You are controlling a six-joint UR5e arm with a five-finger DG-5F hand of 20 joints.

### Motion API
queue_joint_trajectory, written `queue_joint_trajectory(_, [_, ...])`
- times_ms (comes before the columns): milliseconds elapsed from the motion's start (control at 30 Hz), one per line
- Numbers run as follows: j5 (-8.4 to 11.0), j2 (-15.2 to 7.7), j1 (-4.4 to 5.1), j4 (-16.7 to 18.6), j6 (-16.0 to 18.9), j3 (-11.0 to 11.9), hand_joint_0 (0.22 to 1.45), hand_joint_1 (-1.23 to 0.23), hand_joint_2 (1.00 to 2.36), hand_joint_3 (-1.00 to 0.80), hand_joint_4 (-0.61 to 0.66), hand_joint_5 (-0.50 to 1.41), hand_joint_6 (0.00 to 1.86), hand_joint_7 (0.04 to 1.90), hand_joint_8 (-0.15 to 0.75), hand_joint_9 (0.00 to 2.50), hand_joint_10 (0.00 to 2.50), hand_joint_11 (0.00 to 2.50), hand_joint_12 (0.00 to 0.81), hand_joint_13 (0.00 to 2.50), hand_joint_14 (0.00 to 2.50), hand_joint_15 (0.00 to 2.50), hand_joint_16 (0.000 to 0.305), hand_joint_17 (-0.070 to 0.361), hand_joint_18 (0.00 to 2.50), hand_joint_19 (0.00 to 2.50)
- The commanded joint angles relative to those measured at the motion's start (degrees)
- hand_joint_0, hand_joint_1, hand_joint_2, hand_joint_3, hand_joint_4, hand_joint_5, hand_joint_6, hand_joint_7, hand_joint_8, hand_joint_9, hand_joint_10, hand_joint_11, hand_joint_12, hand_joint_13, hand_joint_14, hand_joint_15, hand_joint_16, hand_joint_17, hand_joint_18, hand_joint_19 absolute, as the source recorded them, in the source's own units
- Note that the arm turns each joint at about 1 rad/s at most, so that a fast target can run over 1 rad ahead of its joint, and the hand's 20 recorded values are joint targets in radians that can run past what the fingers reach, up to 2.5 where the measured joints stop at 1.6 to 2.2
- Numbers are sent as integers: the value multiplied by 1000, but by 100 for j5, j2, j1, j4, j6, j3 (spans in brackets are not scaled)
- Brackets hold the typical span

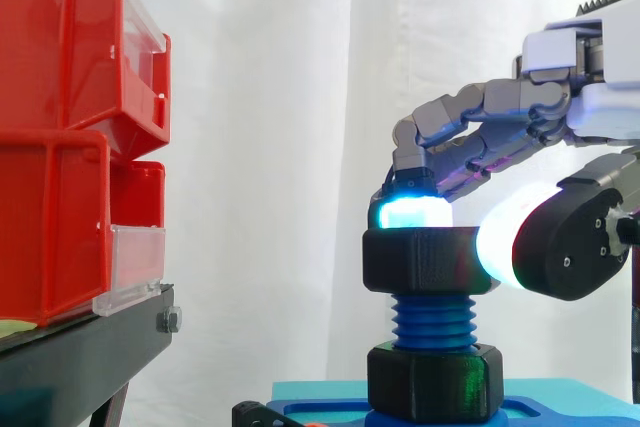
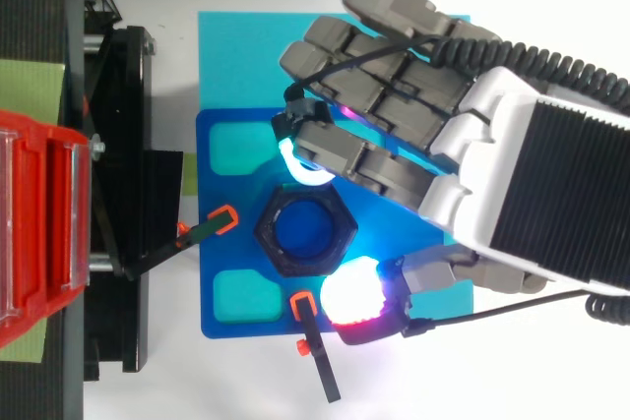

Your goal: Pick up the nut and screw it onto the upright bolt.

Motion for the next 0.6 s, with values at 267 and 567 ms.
queue_joint_trajectory(267, [1, -7, -7, -9, 1, -5, 490, -504, 1000, -500, 316, -155, 501, 1247, 304, 484, 0, 0, 369, 491, 0, 0, 47, 105, 360, 7])
queue_joint_trajectory(567, [1, -7, -33, -18, 1, -5, 420, -356, 1000, -500, 339, -189, 503, 1010, 324, 462, 0, 0, 411, 481, 0, 0, 55, 123, 356, 1])
